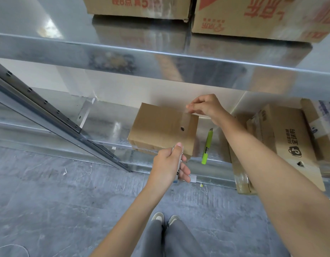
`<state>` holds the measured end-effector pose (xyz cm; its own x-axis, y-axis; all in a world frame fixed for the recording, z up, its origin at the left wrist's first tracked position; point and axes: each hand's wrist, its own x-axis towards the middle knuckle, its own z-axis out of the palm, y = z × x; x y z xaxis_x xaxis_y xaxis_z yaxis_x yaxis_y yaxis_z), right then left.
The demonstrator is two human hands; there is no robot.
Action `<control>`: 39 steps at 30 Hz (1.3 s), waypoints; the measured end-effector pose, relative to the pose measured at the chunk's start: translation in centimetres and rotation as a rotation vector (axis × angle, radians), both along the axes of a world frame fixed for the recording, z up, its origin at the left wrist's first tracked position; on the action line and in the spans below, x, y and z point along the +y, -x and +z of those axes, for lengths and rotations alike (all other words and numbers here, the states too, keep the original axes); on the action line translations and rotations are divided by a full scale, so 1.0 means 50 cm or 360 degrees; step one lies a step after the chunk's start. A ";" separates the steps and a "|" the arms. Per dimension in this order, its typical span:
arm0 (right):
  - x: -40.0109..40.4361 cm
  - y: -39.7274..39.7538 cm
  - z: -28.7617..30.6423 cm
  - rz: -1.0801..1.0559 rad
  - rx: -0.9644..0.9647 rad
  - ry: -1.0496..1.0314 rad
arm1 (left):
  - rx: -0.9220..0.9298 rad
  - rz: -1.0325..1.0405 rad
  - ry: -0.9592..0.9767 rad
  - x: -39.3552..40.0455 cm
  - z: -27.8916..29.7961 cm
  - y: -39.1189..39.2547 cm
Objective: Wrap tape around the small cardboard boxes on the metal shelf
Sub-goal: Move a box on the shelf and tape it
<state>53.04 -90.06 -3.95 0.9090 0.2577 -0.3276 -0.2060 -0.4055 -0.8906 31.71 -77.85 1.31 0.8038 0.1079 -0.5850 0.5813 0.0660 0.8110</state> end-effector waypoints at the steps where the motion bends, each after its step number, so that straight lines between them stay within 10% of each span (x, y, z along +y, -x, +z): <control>1: 0.001 -0.002 -0.003 -0.0003 -0.0003 -0.0005 | 0.0005 0.0004 0.0007 0.000 0.000 -0.003; 25: 0.036 0.024 -0.045 -0.0498 0.1129 -0.0325 | 0.0216 0.0088 -0.0210 0.006 -0.033 -0.006; 32: 0.052 0.070 -0.063 -0.0725 0.0390 -0.0222 | 0.0189 0.0085 -0.0211 0.016 -0.029 -0.009; 39: -0.026 0.153 -0.065 0.0271 -0.0576 0.0495 | 0.0170 -0.0024 -0.0185 0.050 -0.026 -0.016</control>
